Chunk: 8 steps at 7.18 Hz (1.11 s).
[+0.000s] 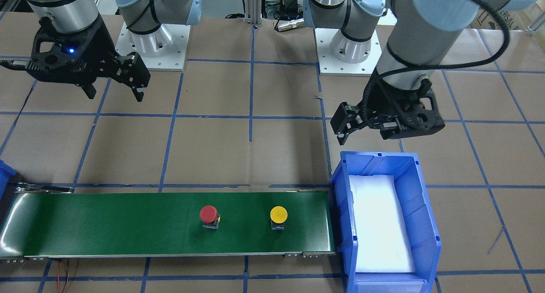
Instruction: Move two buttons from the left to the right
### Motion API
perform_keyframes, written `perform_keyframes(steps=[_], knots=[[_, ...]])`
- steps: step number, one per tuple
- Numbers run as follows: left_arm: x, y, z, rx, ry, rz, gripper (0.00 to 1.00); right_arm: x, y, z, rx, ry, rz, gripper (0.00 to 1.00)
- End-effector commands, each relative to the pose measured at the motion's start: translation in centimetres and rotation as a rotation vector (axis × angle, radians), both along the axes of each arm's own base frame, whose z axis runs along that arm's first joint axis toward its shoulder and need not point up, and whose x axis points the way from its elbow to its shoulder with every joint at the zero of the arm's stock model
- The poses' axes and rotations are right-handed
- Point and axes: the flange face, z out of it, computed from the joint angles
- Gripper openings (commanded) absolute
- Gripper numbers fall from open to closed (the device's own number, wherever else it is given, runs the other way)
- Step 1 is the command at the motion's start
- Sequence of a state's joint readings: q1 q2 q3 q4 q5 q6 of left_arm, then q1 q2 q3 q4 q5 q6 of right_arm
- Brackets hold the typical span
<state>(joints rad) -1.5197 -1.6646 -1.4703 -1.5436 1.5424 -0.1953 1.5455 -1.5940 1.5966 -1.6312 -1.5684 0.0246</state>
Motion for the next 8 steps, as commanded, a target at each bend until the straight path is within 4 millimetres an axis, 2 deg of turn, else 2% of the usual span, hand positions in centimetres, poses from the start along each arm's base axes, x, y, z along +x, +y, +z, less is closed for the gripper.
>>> perform_keyframes(steps=[1, 6, 8], knots=[[2.0, 1.8, 0.9, 0.068, -0.008, 0.034, 0.99, 0.0, 0.0, 0.0, 0.001, -0.001, 0.001, 1.00], [1.1, 2.5, 1.0, 0.097, -0.006, 0.017, 0.99, 0.0, 0.0, -0.1, 0.003, -0.001, 0.001, 1.00], [1.6, 2.9, 1.7, 0.079, -0.017, 0.004, 0.98, -0.2, 0.0, -0.2, 0.006, 0.001, -0.004, 1.00]])
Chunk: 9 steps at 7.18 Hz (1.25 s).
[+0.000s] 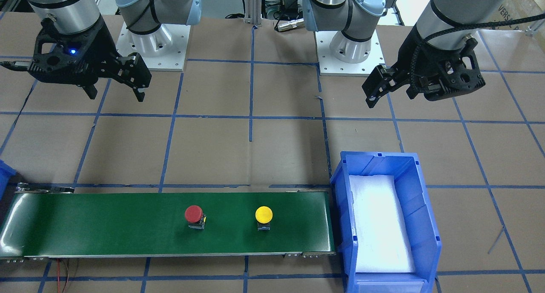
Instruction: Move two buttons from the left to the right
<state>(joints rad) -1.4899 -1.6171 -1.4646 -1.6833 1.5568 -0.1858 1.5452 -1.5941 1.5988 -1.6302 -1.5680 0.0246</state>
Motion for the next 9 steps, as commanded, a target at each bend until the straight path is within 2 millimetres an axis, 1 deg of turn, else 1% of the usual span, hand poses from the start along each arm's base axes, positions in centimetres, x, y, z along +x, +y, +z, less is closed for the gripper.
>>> perform_keyframes(steps=[1, 2, 3, 4, 5, 6, 7, 8, 9], knots=[[0.2, 0.2, 0.5, -0.013, -0.022, -0.018, 0.99, -0.2, 0.0, -0.1, 0.002, 0.000, -0.004, 1.00], [0.4, 0.4, 1.1, -0.019, -0.068, -0.028, 0.99, -0.6, -0.3, -0.2, 0.004, -0.008, -0.014, 1.00], [0.4, 0.4, 0.9, -0.014, -0.075, -0.035, 0.99, -0.7, -0.4, -0.2, 0.004, -0.008, -0.014, 1.00], [-0.5, 0.3, 0.8, -0.024, 0.006, -0.033, 0.99, -0.7, -0.3, -0.2, 0.004, -0.006, -0.014, 1.00], [-0.4, 0.2, 1.0, -0.034, 0.021, -0.030, 0.99, -0.6, -0.2, -0.3, 0.007, -0.007, -0.011, 1.00], [-0.2, 0.4, 0.6, -0.014, 0.008, -0.039, 0.99, -0.7, -0.3, 0.0, 0.004, 0.003, -0.014, 1.00], [-1.5, 0.2, -0.3, 0.001, 0.013, -0.063, 0.99, -0.1, -0.1, 0.3, 0.000, 0.004, -0.005, 1.00], [-3.3, 0.2, -0.5, -0.006, 0.009, -0.103, 0.99, -0.2, -0.5, -1.1, 0.027, 0.028, 0.003, 1.00], [-3.3, 0.4, 0.0, -0.013, -0.009, -0.109, 0.99, -0.3, -2.1, -3.2, 0.059, 0.047, 0.003, 1.00]])
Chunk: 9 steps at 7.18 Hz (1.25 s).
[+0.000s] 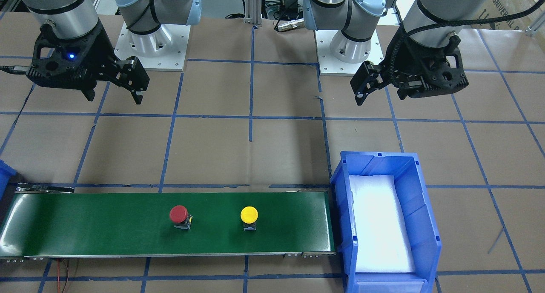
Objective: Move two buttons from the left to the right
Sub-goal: 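Move the right gripper along the belt toward the approaching red button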
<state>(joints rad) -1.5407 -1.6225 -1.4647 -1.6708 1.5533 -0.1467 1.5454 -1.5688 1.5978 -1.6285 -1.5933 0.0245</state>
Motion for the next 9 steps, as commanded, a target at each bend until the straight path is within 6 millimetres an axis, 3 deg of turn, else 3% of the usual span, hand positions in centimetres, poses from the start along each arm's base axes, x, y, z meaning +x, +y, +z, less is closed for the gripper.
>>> perform_keyframes(steps=[1, 3, 5, 6, 9], knots=[[-0.9, 0.3, -0.2, 0.002, -0.015, -0.045, 0.99, -0.2, -1.8, -3.2, 0.051, 0.022, 0.002, 1.00], [-0.8, 0.2, 0.2, -0.007, -0.014, -0.044, 0.99, -0.4, -3.3, -5.9, 0.052, 0.018, -0.007, 1.00], [-0.8, 0.3, 0.0, -0.001, -0.015, -0.044, 0.99, -0.5, -5.3, -10.7, 0.042, 0.024, -0.002, 1.00], [-0.8, 0.3, 0.0, -0.001, -0.013, -0.044, 0.99, -0.5, -5.9, -11.1, 0.016, 0.023, -0.001, 1.00], [-0.8, 0.3, 0.0, -0.001, -0.013, -0.042, 0.99, -2.0, -7.8, -12.8, 0.015, 0.036, 0.416, 1.00]])
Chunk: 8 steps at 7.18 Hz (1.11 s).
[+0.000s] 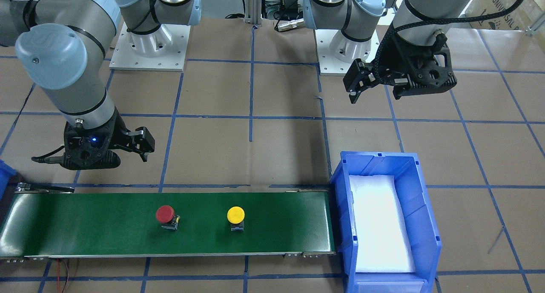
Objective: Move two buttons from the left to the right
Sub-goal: 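Move the right gripper along the belt toward the approaching red button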
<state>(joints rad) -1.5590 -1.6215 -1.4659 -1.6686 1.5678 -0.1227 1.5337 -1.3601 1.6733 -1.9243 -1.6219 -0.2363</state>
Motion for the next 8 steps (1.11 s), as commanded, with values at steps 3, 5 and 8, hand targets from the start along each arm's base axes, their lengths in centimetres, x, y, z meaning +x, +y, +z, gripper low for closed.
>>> perform_keyframes(steps=[3, 5, 8], knots=[[-0.1, 0.0, -0.1, 0.002, 0.000, -0.001, 0.99, -13.7, -3.4, -3.9, -0.008, -0.116, 0.679, 1.00], [-0.1, 0.0, -0.1, 0.002, 0.002, -0.001, 0.99, -18.9, -6.3, -5.1, -0.044, -0.118, 0.934, 1.00], [-0.1, 0.0, -0.1, 0.002, 0.002, -0.001, 0.99, -19.5, -7.7, -5.9, -0.064, -0.067, 1.329, 1.00]])
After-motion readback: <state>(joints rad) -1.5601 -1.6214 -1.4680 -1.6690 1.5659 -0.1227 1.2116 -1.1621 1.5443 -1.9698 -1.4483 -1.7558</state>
